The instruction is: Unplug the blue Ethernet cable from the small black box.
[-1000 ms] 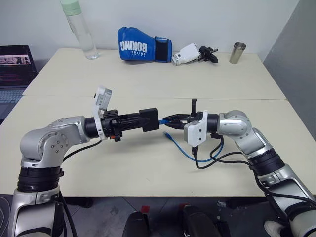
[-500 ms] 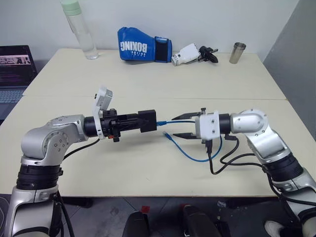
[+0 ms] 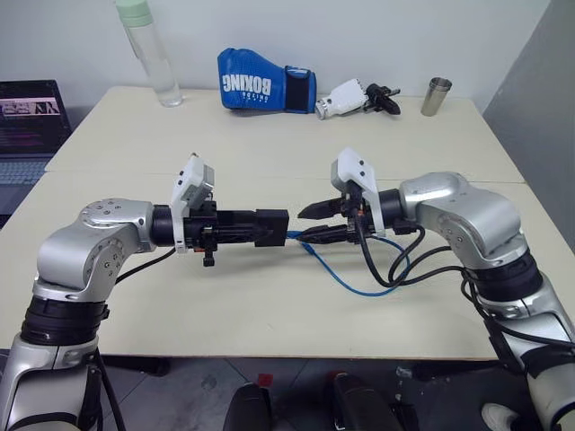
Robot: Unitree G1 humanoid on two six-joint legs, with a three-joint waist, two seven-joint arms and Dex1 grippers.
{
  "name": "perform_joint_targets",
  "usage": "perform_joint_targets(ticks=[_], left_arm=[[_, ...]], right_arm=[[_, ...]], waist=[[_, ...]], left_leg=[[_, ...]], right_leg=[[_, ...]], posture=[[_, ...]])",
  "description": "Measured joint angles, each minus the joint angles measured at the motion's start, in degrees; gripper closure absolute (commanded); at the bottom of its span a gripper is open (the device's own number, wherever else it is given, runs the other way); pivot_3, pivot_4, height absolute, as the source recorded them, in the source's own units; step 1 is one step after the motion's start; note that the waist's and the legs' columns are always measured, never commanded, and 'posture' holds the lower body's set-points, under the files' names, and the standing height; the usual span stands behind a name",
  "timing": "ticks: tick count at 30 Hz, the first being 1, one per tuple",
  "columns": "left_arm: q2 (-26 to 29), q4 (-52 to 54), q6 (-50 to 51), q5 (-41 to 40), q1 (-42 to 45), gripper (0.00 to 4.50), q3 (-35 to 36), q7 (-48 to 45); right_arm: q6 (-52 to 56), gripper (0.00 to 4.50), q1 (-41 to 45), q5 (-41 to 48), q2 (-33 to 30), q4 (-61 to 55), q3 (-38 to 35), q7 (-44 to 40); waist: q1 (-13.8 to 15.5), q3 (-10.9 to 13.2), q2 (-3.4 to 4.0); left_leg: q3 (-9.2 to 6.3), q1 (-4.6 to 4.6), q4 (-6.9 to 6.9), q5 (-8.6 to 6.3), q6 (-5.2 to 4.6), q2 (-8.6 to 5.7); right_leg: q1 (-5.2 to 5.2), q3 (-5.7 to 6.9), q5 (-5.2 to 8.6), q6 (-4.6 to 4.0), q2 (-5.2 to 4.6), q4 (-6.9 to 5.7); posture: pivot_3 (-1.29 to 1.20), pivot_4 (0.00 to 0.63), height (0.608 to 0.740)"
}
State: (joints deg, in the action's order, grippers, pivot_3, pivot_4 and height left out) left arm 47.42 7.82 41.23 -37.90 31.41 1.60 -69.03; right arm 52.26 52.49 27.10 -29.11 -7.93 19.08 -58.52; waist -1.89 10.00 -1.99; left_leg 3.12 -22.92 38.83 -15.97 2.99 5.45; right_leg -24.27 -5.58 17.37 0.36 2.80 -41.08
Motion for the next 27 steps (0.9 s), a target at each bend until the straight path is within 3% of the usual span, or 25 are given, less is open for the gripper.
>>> perform_joint_targets(ticks=[20, 21, 23, 27], left_arm=[[0.00, 1.32, -0.30, 0.06, 0.30, 3.71, 0.00, -0.33], [0.00, 1.47, -0.31, 0.06, 0.30, 3.71, 0.00, -0.35], [0.01, 1.79, -0.31, 0.06, 0.30, 3.71, 0.00, -0.38], [0.12, 2.41, -0.35, 0.16, 0.29, 3.71, 0.00, -0.40]], right_arm=[[-1.85, 2.21, 5.17, -3.37, 1.85, 8.79, 5.01, -7.51], [-1.92, 2.59, 5.32, -3.46, 1.97, 9.24, 5.21, -7.85], [-1.96, 2.76, 5.44, -3.82, 2.18, 9.69, 5.34, -8.37], [-2.54, 3.58, 6.31, -4.47, 2.22, 10.45, 5.89, -10.31]], waist=[[0.00, 0.00, 0.00], [-0.01, 0.00, 0.00], [0.00, 0.00, 0.00], [-0.01, 0.00, 0.01]], left_leg=[[-0.01, -0.03, -0.01, 0.00, 0.00, 0.01], [0.00, -0.03, -0.01, 0.00, 0.00, 0.01], [-0.01, -0.03, -0.01, 0.00, 0.00, 0.01], [-0.01, -0.03, -0.01, 0.00, 0.00, 0.01]], right_leg=[[-0.05, 0.02, 0.00, 0.00, 0.01, -0.01], [-0.05, 0.01, 0.00, 0.00, 0.00, 0.00], [-0.05, 0.02, 0.00, 0.00, 0.00, 0.00], [-0.05, 0.02, 0.00, 0.00, 0.01, -0.01]], posture=[[0.00, 0.150, 0.740], [0.00, 0.150, 0.740], [0.00, 0.150, 0.740], [0.00, 0.150, 0.740]])
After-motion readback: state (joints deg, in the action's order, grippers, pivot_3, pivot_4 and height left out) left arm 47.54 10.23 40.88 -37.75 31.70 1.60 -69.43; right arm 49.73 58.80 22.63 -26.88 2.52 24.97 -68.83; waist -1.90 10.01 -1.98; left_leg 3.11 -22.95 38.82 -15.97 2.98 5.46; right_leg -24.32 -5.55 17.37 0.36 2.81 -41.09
